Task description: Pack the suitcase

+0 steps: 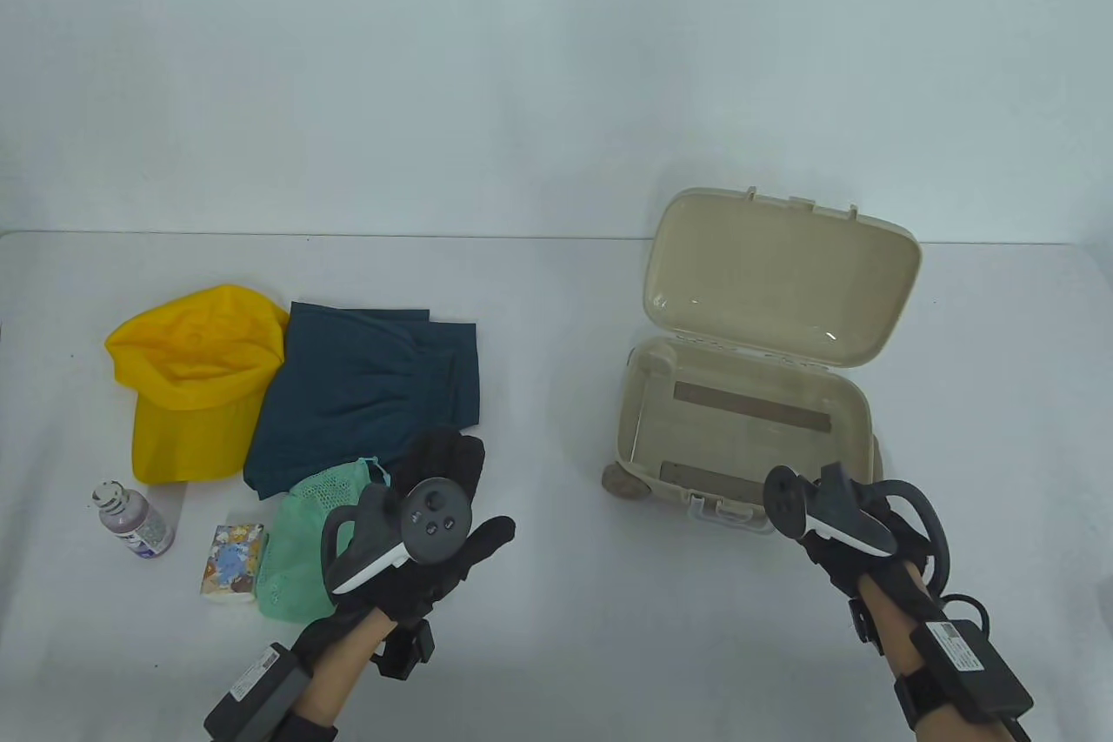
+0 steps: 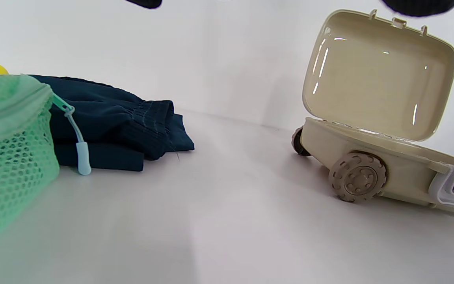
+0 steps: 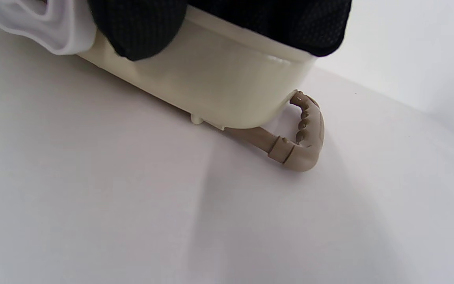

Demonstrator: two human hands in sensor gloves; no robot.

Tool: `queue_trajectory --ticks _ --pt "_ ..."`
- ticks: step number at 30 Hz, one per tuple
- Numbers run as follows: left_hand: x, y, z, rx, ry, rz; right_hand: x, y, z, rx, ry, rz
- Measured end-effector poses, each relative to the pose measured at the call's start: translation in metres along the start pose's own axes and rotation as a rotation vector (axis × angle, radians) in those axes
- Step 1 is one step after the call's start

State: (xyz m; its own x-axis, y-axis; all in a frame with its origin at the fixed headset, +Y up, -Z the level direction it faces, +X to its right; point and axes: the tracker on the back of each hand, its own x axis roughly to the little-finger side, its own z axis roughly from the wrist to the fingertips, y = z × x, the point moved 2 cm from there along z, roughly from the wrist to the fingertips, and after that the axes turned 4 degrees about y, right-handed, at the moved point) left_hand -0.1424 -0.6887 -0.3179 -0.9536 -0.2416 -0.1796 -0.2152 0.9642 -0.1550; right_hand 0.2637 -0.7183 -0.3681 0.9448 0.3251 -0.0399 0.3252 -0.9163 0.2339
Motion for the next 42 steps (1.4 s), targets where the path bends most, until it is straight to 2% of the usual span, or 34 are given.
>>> queue_trajectory --ticks 11,18,22,26,29,32,36,39,42 --pt "0.000 0.000 -0.001 0.009 -0.001 0.001 0.018 0.007 0.001 -0.036 0.066 0.014" --pt "0.000 0.001 -0.001 0.007 -0.001 -0.008 0.016 -0.005 -0.008 -0.080 0.013 0.040" --pt "0.000 0.002 0.000 0.005 -0.004 -0.014 0.006 -0.037 -0.021 0.005 -0.032 0.101" --pt "0.000 0.002 0.000 -0.003 -0.003 -0.011 -0.018 -0.078 -0.036 0.130 -0.122 0.337" --pt "0.001 0.003 0.000 -0.011 -0.001 -0.009 -0.045 -0.100 -0.051 0.226 -0.219 0.539" --pt "0.002 0.004 -0.001 -0.018 0.001 -0.004 -0.064 -0.107 -0.061 0.279 -0.273 0.640" --pt "0.004 0.007 -0.002 -0.032 0.012 -0.005 -0.084 -0.098 -0.067 0.325 -0.296 0.696" --pt "0.009 0.011 0.000 -0.046 0.038 0.016 -0.087 -0.091 -0.064 0.313 -0.290 0.656" --pt "0.022 0.027 0.005 -0.071 0.109 0.014 -0.086 -0.086 -0.063 0.310 -0.281 0.667"
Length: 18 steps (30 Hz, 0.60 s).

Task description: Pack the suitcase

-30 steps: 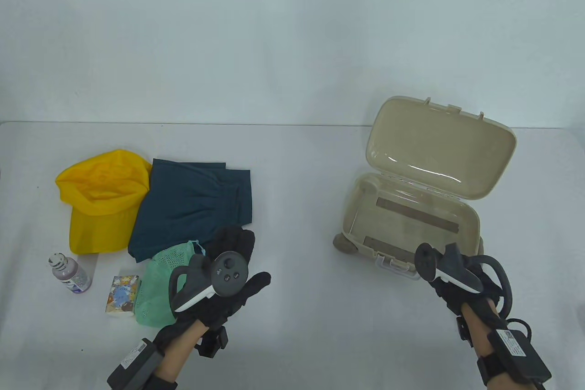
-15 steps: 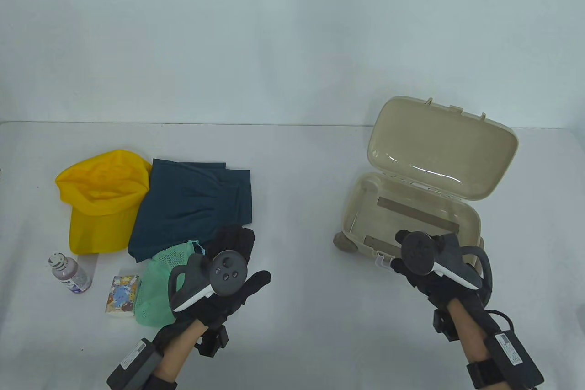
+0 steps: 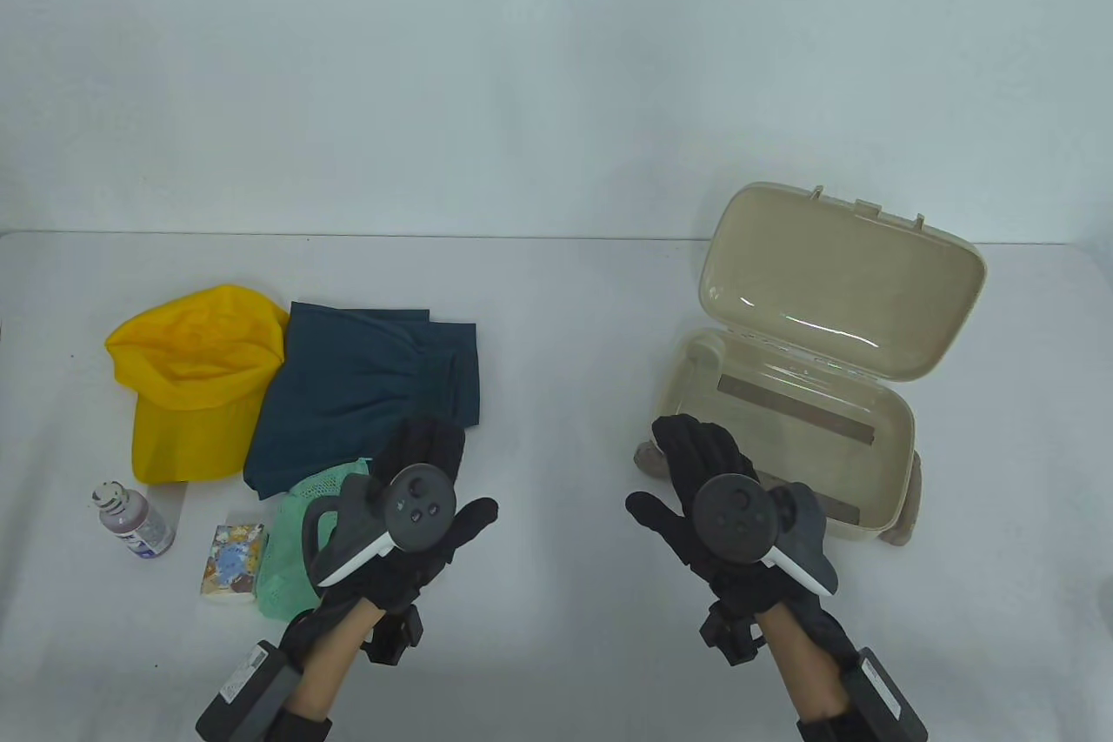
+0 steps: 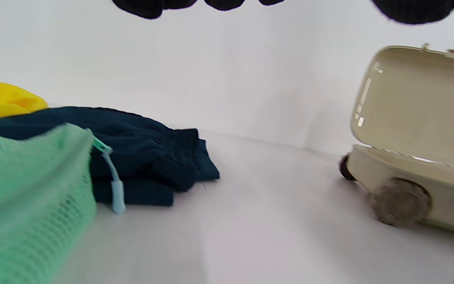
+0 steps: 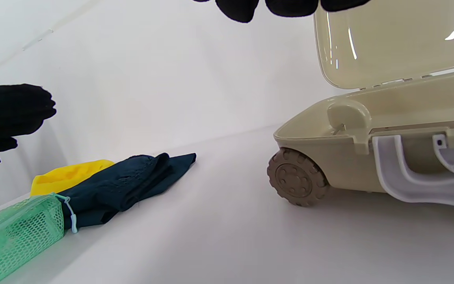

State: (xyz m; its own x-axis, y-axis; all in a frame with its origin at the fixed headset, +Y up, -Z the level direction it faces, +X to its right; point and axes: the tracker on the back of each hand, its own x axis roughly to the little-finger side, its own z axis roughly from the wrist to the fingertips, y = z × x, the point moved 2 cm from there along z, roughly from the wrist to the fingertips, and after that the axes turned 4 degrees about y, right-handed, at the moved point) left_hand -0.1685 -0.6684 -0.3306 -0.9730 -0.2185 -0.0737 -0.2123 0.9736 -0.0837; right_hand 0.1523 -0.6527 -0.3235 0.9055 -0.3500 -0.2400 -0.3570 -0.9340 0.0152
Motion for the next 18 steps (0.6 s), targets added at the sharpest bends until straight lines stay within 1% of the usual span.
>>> queue_trajectory --ticks 2,5,6,8,11,14,18 --pt "0.011 0.013 0.005 -0.009 0.064 0.024 0.002 0.000 0.000 0.005 0.004 0.001" --pt "0.031 0.032 0.011 -0.014 0.176 0.116 0.004 0.000 -0.001 0.006 0.007 0.003" --pt "0.038 0.035 0.013 -0.011 0.212 0.143 0.004 0.000 -0.001 0.006 0.008 0.001" --pt "0.047 0.034 0.014 0.020 0.268 0.174 0.005 0.001 -0.002 0.005 0.010 -0.007" --pt "0.056 0.020 0.015 0.085 0.340 0.236 0.006 0.001 -0.002 0.002 0.010 -0.005" --pt "0.058 0.001 0.018 0.139 0.401 0.338 0.005 0.002 -0.002 -0.004 0.008 -0.012" --pt "0.065 -0.024 0.023 0.191 0.486 0.320 0.005 0.005 -0.003 -0.009 0.008 -0.038"
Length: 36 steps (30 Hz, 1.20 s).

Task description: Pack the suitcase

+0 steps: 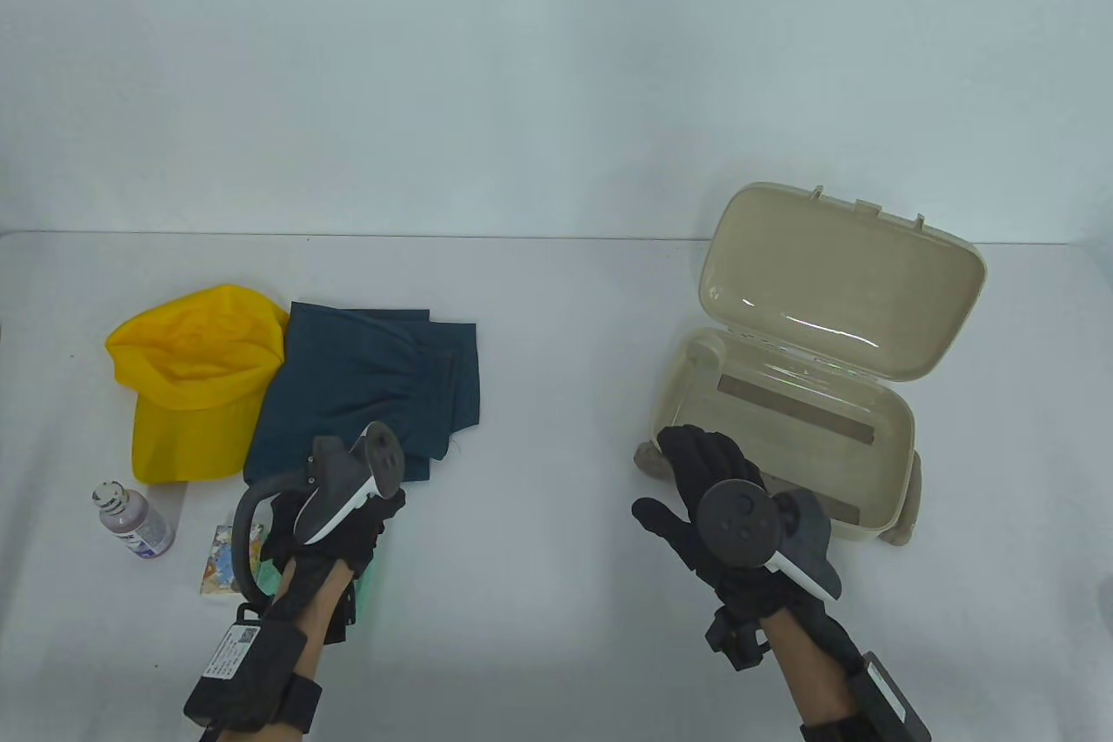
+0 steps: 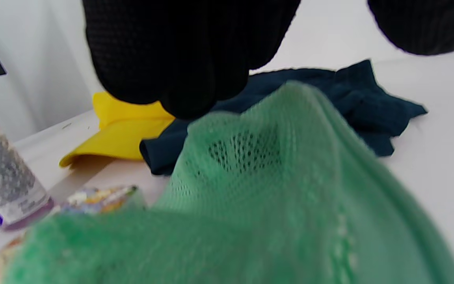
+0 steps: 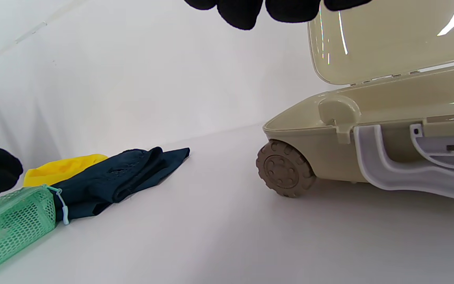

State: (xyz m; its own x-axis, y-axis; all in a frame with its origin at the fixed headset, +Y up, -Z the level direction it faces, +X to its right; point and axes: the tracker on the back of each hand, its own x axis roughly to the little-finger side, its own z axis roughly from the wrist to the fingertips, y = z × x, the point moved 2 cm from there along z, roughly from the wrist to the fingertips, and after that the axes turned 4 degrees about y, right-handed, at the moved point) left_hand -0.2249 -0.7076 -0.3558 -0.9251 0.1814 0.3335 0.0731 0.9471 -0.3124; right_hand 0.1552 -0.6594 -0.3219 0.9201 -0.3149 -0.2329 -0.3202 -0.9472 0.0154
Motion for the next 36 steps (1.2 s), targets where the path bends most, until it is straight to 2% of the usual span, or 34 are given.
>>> queue_trajectory --ticks 6,12,16,20,22,26,27,30,36 --pt "-0.003 -0.019 0.010 0.016 0.075 0.039 0.000 0.004 0.001 -0.014 0.003 -0.028" --pt "0.004 -0.012 0.007 -0.014 0.073 -0.058 -0.001 0.006 0.002 -0.020 0.000 -0.046" --pt "0.017 0.011 -0.002 -0.032 0.036 -0.216 0.001 0.005 0.004 -0.024 0.002 -0.059" --pt "0.023 0.034 -0.016 -0.031 -0.076 -0.432 -0.005 -0.014 0.003 0.027 -0.020 0.039" --pt "0.016 0.042 -0.025 -0.012 -0.160 -0.505 -0.014 -0.025 0.004 0.039 -0.037 0.114" --pt "-0.005 0.051 -0.044 0.000 -0.330 -0.597 -0.037 -0.035 0.008 0.021 -0.079 0.142" --pt "-0.013 0.053 -0.049 -0.004 -0.404 -0.607 -0.044 -0.036 0.010 0.018 -0.089 0.141" --pt "-0.029 0.055 -0.067 -0.010 -0.481 -0.604 -0.059 -0.029 0.016 0.000 -0.099 0.152" --pt "-0.055 0.052 -0.097 -0.055 -0.617 -0.615 -0.073 -0.001 0.028 -0.065 -0.069 0.261"
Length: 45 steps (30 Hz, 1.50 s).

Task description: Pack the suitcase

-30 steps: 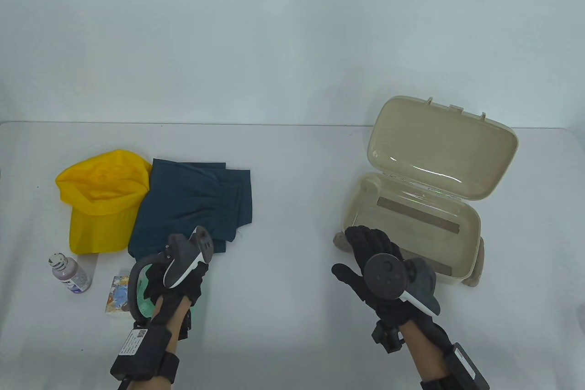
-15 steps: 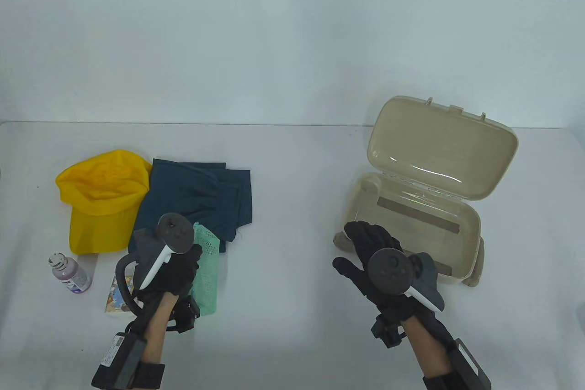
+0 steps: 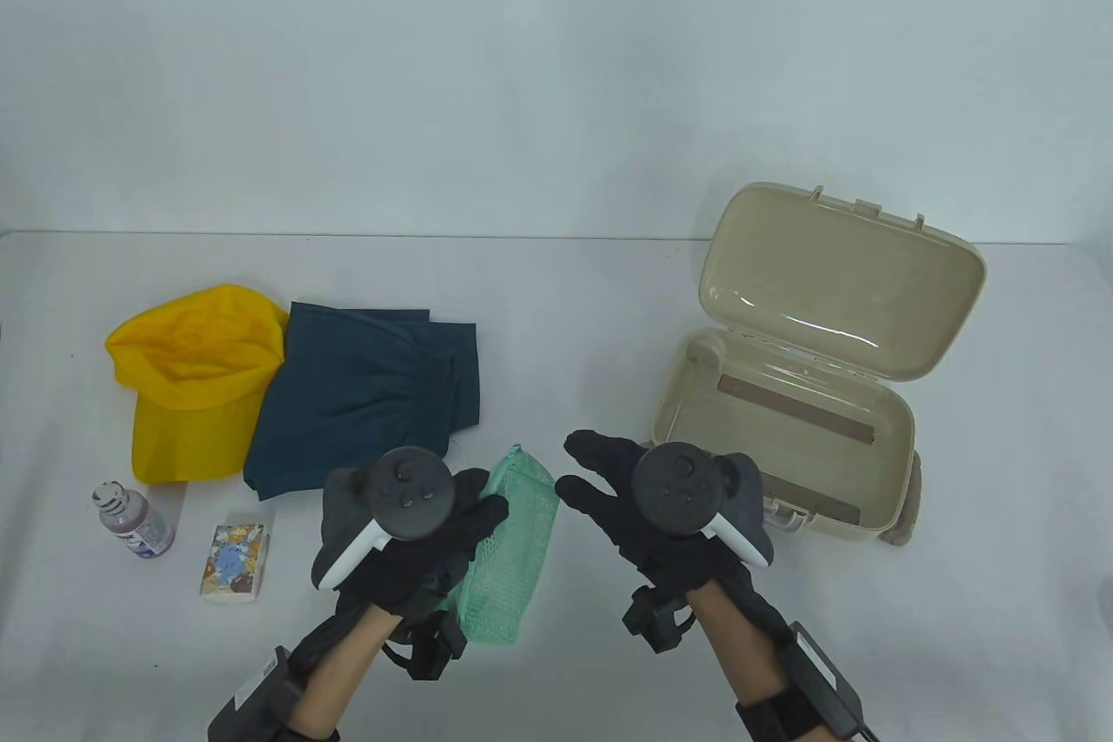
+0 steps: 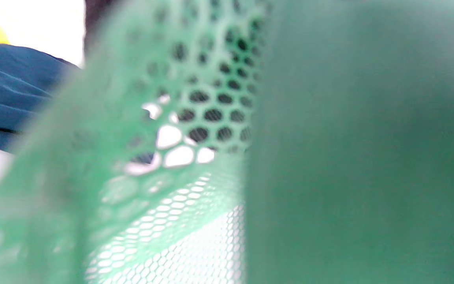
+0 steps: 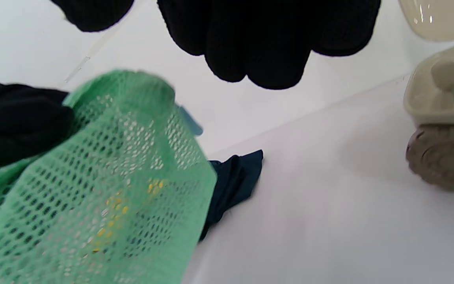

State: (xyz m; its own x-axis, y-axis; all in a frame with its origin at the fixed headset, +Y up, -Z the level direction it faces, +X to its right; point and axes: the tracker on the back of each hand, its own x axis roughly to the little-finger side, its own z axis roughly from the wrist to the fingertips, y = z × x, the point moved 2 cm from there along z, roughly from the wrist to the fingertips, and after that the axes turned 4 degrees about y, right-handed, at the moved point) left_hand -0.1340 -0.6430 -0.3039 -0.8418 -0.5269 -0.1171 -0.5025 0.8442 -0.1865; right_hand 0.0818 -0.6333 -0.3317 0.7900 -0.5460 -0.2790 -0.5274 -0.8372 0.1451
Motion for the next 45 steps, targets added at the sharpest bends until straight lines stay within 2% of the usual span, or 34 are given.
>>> queue_trajectory --ticks 5,10,14,19,23,31,39,45 --pt "-0.008 -0.014 0.000 0.025 -0.098 -0.023 0.002 0.013 0.003 -0.006 0.021 0.094" --pt "-0.011 -0.021 0.000 0.039 -0.138 -0.028 -0.001 0.008 -0.003 0.077 0.018 0.055" --pt "-0.004 -0.015 -0.003 0.009 -0.138 0.000 -0.005 0.005 -0.006 0.117 -0.006 -0.034" --pt "0.002 -0.001 -0.008 -0.132 -0.160 0.146 -0.015 0.013 -0.010 0.095 -0.086 -0.180" --pt "-0.005 -0.011 -0.008 -0.110 -0.210 0.259 -0.025 0.018 -0.014 0.093 -0.127 -0.224" --pt "-0.018 -0.025 -0.014 -0.186 -0.249 0.472 -0.035 0.030 -0.023 0.090 -0.201 -0.357" --pt "-0.033 -0.032 -0.019 -0.282 -0.286 0.665 -0.031 0.031 -0.022 0.087 -0.158 -0.357" --pt "-0.033 -0.034 -0.017 -0.231 -0.276 0.650 -0.013 0.017 -0.011 0.084 -0.043 -0.227"
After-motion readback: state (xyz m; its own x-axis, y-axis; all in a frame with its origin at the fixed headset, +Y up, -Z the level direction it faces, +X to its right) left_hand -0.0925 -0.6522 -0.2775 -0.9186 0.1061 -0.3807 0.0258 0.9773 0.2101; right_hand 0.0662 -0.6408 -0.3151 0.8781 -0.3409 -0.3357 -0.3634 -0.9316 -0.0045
